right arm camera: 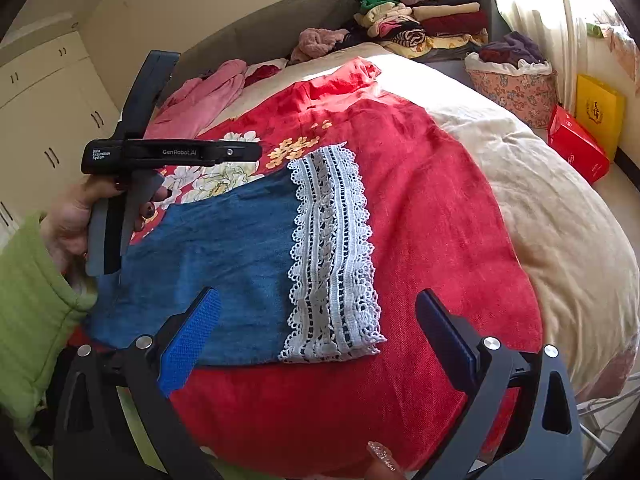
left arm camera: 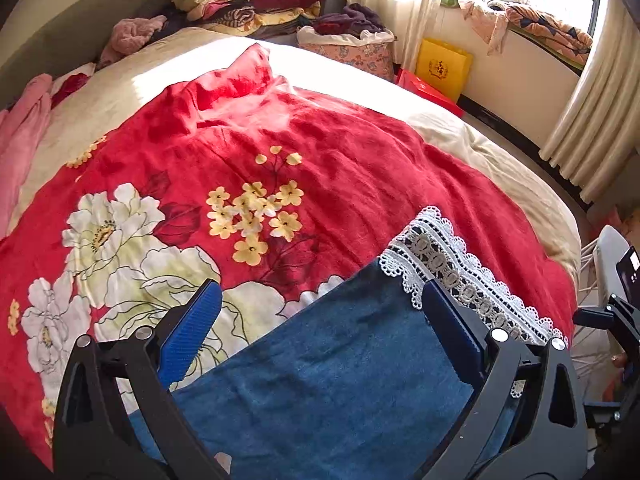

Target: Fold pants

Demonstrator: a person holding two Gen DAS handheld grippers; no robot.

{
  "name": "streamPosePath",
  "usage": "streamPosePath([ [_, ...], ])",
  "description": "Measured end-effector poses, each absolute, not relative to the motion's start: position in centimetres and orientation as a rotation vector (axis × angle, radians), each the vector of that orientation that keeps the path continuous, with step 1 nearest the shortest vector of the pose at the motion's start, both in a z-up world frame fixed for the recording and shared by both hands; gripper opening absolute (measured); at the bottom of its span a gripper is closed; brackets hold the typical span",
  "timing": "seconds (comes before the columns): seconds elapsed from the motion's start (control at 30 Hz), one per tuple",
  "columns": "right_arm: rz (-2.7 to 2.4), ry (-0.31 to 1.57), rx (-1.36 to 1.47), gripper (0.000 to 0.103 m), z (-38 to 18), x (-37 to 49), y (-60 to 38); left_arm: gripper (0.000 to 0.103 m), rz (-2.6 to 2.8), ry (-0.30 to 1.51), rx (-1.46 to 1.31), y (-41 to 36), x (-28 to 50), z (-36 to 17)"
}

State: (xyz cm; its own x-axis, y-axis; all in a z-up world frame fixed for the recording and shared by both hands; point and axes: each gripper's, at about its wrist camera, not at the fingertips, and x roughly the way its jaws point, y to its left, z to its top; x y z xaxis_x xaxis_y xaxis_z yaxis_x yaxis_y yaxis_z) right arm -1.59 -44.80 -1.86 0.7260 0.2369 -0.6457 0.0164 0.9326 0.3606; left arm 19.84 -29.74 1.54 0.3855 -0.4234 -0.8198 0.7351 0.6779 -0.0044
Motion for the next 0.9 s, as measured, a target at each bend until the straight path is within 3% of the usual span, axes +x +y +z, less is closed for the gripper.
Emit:
streamPosePath([
  [0.9, 0.112, 0.752, 0.3, 0.098, -1.6, -1.4, -43.6, 0.094, -0.795, 0.842, 0.526, -30.6, 14.8, 0.5],
])
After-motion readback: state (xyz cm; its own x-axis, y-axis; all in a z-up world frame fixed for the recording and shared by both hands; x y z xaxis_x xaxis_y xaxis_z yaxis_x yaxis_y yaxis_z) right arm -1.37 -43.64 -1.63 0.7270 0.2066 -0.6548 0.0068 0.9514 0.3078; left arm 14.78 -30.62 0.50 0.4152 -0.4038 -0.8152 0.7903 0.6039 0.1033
